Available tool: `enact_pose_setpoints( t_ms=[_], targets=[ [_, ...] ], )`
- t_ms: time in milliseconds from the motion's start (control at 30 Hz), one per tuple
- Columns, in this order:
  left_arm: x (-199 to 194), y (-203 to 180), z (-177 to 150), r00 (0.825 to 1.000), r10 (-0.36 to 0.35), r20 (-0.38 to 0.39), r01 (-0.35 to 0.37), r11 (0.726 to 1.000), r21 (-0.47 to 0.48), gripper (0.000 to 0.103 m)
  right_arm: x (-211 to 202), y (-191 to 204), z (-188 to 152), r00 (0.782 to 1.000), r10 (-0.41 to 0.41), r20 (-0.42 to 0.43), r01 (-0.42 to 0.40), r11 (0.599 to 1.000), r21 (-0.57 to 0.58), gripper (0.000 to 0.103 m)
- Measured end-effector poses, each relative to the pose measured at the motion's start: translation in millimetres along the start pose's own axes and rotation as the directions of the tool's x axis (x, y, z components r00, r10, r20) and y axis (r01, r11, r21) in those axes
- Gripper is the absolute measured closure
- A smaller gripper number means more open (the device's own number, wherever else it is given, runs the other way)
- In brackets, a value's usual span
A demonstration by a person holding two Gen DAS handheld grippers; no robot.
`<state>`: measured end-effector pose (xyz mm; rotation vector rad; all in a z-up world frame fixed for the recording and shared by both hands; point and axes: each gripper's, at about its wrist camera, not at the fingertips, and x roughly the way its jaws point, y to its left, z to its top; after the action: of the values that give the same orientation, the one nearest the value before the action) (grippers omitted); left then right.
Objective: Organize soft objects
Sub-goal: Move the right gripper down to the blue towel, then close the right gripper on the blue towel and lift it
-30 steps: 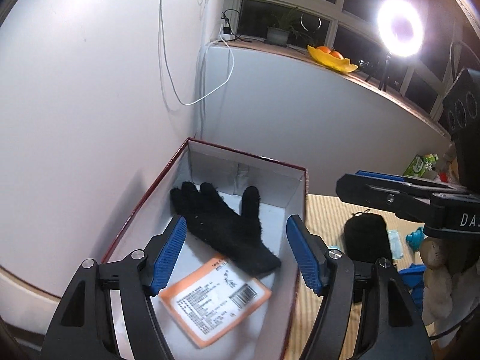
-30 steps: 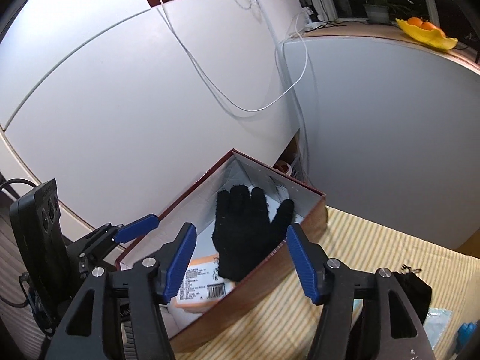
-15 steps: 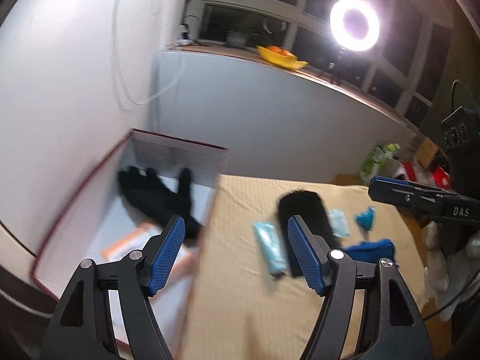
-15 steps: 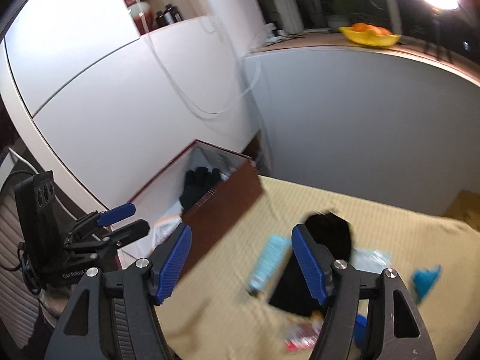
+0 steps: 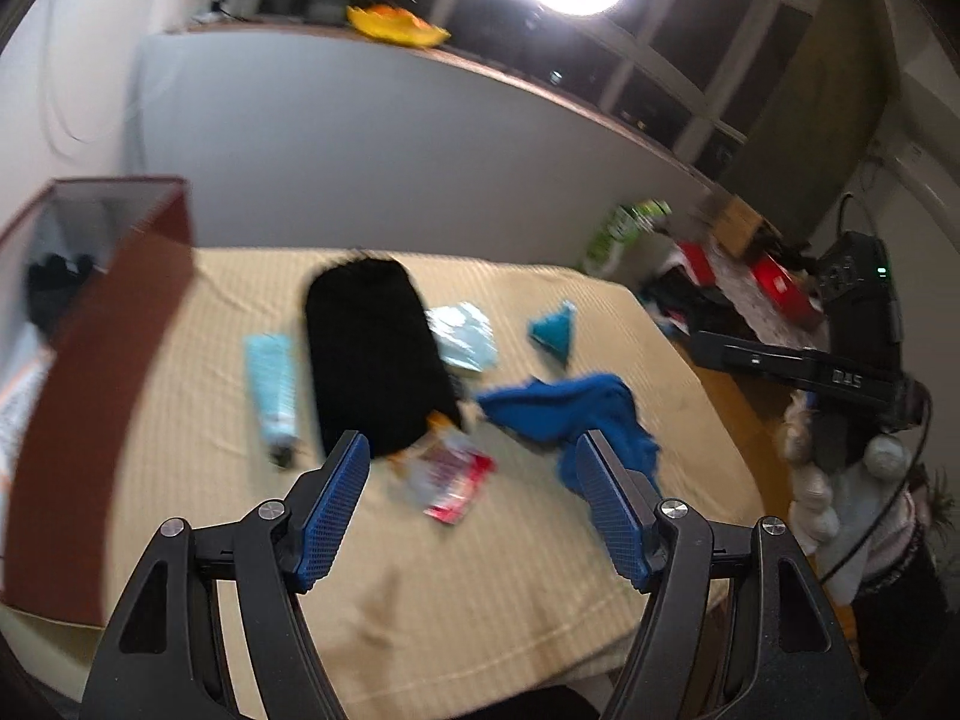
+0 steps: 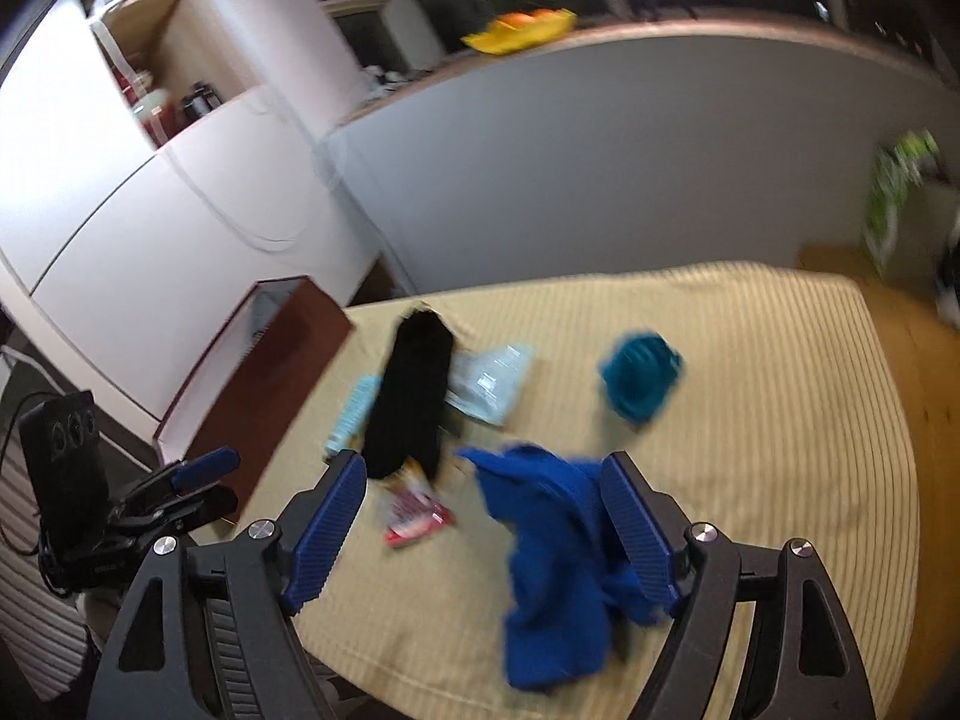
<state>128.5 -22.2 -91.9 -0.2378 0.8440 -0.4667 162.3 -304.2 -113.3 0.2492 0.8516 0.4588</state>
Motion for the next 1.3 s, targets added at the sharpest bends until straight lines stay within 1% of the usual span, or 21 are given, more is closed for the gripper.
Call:
enact_pose_setpoints(
  t_ms=[133,267,467,567,800,900,1067,1133,1200,1233,1267,1300],
  targets=[
    [25,-21,-10,0.998,-0.047,-0.050,0.048,0.999,0.002,0.032,5,-30,-16,1.000,0.005,-0.023,-0.003,0.998,0.060,0.026],
    [51,-41,-22,0.992,-0.074,-0.101,0.075,0.997,0.011,0.032,15,-44,-25,0.999,0.025,-0.048,-0.020,0.996,0.091,0.026],
    [81,-59,-32,0.983,-0.098,-0.154,0.101,0.995,0.010,0.032,35,-47,-34,0.994,0.043,-0.099,-0.036,0.997,0.065,0.026],
    [93,-63,-35,0.979,-0.107,-0.175,0.109,0.994,0.006,0.032,48,-47,-38,0.991,0.035,-0.129,-0.029,0.998,0.048,0.026],
    [118,-71,-37,0.970,-0.124,-0.207,0.123,0.992,-0.016,0.032,70,-50,-40,0.986,0.034,-0.166,-0.025,0.998,0.054,0.026],
    [124,-72,-35,0.969,-0.130,-0.210,0.127,0.992,-0.029,0.032,75,-52,-39,0.984,0.042,-0.176,-0.031,0.998,0.063,0.026],
    [133,-75,-35,0.964,-0.163,-0.209,0.155,0.986,-0.055,0.032,79,-49,-40,0.982,0.047,-0.183,-0.036,0.998,0.060,0.026],
    [135,-77,-33,0.963,-0.175,-0.205,0.166,0.984,-0.059,0.032,81,-48,-41,0.980,0.068,-0.190,-0.057,0.996,0.063,0.026],
    [136,-77,-33,0.961,-0.190,-0.200,0.181,0.981,-0.064,0.034,81,-46,-42,0.976,0.078,-0.202,-0.067,0.996,0.059,0.034],
    [135,-78,-33,0.961,-0.196,-0.195,0.187,0.980,-0.065,0.035,81,-45,-43,0.974,0.082,-0.209,-0.072,0.996,0.056,0.044],
    [137,-82,-32,0.961,-0.198,-0.192,0.189,0.980,-0.064,0.039,81,-43,-43,0.972,0.089,-0.216,-0.079,0.995,0.055,0.053],
    [137,-83,-32,0.961,-0.198,-0.193,0.190,0.980,-0.058,0.044,82,-42,-44,0.971,0.094,-0.221,-0.084,0.995,0.054,0.056]
  ],
)
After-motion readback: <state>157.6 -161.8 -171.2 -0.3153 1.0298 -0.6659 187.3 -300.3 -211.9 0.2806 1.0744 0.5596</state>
